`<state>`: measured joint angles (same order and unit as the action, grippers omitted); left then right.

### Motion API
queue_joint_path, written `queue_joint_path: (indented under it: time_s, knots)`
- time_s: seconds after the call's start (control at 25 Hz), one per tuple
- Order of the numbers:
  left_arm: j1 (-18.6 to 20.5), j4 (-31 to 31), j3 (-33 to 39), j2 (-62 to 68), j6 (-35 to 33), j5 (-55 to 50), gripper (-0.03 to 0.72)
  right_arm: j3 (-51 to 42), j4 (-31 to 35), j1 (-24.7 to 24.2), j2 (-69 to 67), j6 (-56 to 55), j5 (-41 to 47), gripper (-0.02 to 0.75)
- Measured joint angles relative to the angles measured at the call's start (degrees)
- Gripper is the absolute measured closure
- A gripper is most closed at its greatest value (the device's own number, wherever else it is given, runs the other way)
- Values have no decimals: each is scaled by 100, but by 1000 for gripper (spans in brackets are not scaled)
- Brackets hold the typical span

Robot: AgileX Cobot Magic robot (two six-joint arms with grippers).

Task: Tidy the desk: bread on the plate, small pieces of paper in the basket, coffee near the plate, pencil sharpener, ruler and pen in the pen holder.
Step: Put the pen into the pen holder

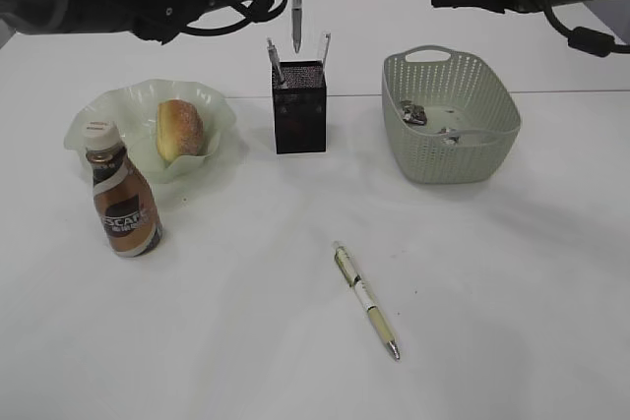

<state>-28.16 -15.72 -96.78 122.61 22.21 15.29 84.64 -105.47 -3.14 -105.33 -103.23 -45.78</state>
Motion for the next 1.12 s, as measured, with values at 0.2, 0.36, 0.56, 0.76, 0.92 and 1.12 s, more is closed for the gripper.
queue_joint_path:
  time_s: [0.2,0.36,0.56,0.76,0.92,1.12]
  knots:
    - [110,107,0,182,0,247,591,0,0,0,0,27,232,424]
    - [110,107,0,237,0,367,591,0,0,0,0,37,341,424]
    - [110,111,0,371,0,567,591,0,0,0,0,85,403,424]
    - [110,212,0,588,0,688,591,0,0,0,0,99,412,424]
    - [110,238,0,644,0,725,591,0,0,0,0,99,416,424]
    - [110,251,0,727,0,775,591,0,0,0,0,136,426,424]
